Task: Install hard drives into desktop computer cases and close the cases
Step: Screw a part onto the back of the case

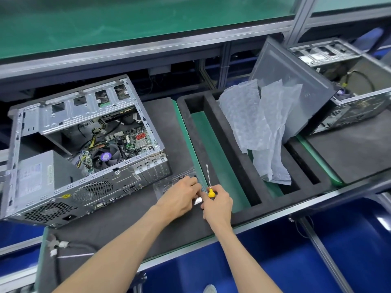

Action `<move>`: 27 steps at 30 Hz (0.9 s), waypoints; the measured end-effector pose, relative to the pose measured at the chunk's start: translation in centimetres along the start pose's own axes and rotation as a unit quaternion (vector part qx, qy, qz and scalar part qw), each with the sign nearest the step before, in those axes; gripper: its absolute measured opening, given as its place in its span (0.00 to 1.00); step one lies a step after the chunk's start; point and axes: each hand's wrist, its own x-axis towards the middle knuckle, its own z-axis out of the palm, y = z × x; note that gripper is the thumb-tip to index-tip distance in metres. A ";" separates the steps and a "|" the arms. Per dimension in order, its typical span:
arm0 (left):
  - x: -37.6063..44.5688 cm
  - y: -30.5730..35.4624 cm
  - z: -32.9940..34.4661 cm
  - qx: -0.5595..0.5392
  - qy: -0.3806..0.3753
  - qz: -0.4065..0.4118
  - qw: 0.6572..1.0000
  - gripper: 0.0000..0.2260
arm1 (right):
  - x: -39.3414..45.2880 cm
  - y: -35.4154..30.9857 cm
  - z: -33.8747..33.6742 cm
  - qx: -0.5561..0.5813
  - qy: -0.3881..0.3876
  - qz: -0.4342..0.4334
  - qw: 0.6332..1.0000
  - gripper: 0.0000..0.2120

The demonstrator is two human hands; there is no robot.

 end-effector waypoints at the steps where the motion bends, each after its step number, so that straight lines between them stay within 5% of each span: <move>1: 0.0 0.1 0.0 -0.016 0.007 -0.023 1.000 0.05 | 0.0 0.0 0.0 0.001 0.000 0.000 1.000 0.03; 3: -0.2 0.3 -0.4 -0.102 0.052 -0.130 0.985 0.05 | -0.1 -0.1 -0.1 0.005 -0.001 -0.002 1.000 0.03; 5: -0.9 0.1 -0.9 -0.261 0.123 -0.256 0.923 0.07 | -0.2 -0.2 -0.2 -0.001 -0.001 -0.003 1.000 0.02; 7: -1.8 -0.1 -1.2 -0.476 0.181 -0.319 0.799 0.09 | -0.3 -0.3 -0.2 -0.004 -0.001 -0.004 1.000 0.02; 11: -3.6 -0.8 -1.8 -0.813 0.187 -0.299 0.463 0.06 | -0.3 -0.5 -0.2 -0.009 -0.001 -0.005 1.000 0.03; 12: -3.8 -1.0 -1.9 -0.837 0.183 -0.297 0.421 0.06 | -0.4 -0.6 -0.2 -0.010 -0.001 -0.005 1.000 0.03; 14: -3.7 -1.6 -2.1 -0.845 0.186 -0.316 0.389 0.08 | -0.4 -0.6 -0.2 -0.011 -0.001 -0.004 1.000 0.02; 15: -3.6 -1.8 -2.2 -0.832 0.190 -0.337 0.398 0.10 | -0.4 -0.6 -0.2 -0.012 -0.001 -0.003 1.000 0.02; 17: -2.9 -2.0 -2.4 -0.769 0.193 -0.383 0.474 0.16 | -0.4 -0.6 -0.1 -0.014 -0.001 -0.004 1.000 0.02; 21: -2.0 -2.0 -2.7 -0.425 0.176 -0.439 0.772 0.16 | -0.5 -0.7 -0.1 -0.016 0.000 -0.004 1.000 0.02; 22: -2.0 -2.1 -2.7 -0.323 0.175 -0.437 0.821 0.15 | -0.5 -0.7 -0.1 -0.015 0.000 -0.003 1.000 0.02; 24: -2.4 -2.2 -2.7 -0.196 0.180 -0.430 0.863 0.12 | -0.5 -0.7 -0.1 -0.013 0.001 -0.001 1.000 0.02; 27: -3.8 -2.5 -2.2 -0.129 0.159 -0.440 0.874 0.09 | -0.5 -0.7 -0.1 -0.022 0.001 0.001 1.000 0.03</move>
